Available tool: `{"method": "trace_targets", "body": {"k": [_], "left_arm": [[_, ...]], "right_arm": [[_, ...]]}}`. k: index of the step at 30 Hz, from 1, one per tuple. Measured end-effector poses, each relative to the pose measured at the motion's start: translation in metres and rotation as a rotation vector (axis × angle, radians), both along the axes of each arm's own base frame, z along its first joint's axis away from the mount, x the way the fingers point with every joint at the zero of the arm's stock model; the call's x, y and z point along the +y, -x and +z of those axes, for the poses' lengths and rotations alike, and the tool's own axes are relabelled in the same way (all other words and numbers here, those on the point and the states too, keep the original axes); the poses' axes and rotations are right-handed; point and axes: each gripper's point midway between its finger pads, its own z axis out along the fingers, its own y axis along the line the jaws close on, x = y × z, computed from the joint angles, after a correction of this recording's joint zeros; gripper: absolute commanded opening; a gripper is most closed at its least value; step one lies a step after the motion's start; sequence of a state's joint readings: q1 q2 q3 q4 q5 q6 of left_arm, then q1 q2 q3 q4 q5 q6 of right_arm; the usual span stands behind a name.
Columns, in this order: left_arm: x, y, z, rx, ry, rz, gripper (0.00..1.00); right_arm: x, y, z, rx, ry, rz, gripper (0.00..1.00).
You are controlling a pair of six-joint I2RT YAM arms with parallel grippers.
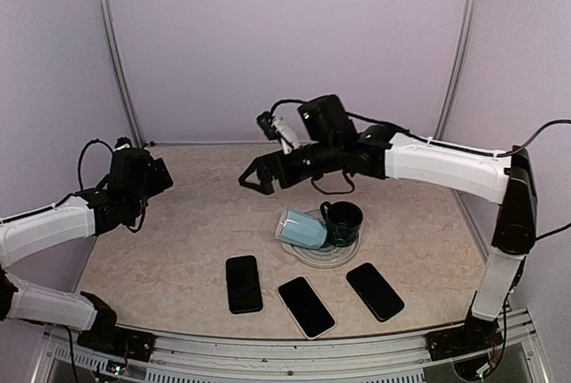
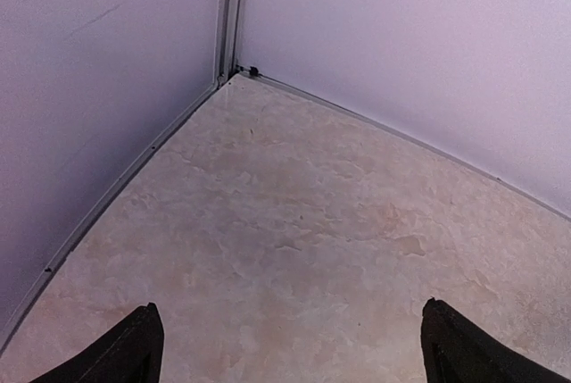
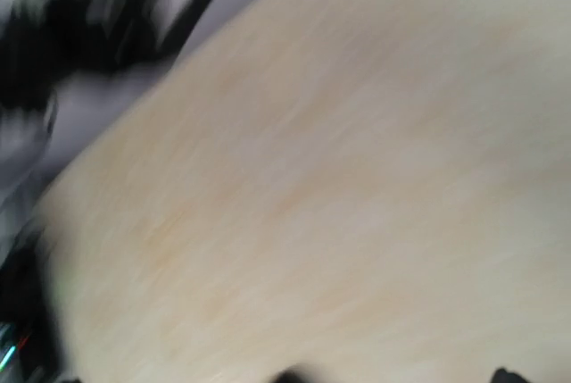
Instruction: Put the phone into the phone case
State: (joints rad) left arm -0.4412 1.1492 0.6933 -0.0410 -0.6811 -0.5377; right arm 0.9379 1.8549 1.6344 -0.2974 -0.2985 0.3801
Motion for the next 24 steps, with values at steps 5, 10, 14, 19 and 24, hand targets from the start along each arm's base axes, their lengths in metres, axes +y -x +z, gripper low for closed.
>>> {"method": "trace_targets", "body": {"k": [5, 10, 14, 19, 24], "left_arm": [[0.019, -0.011, -0.010, -0.009, -0.149, 0.083, 0.99], [0.051, -0.016, -0.036, 0.011, -0.262, 0.158, 0.99], [0.086, 0.004, -0.068, -0.016, -0.264, 0.188, 0.99], [0.094, 0.012, -0.077, -0.090, -0.242, 0.135, 0.99], [0.081, -0.001, -0.044, -0.245, -0.239, 0.068, 0.99]], "right_arm": [[-0.176, -0.083, 0.095, -0.265, -0.059, -0.382, 0.99], [-0.363, -0.100, 0.081, -0.440, -0.014, -0.823, 0.99], [-0.455, -0.096, -0.008, -0.355, 0.100, -1.125, 0.99], [-0.491, -0.079, -0.064, -0.286, 0.179, -1.322, 0.99], [-0.507, -0.065, -0.045, -0.443, 0.138, -1.402, 0.99]]}}
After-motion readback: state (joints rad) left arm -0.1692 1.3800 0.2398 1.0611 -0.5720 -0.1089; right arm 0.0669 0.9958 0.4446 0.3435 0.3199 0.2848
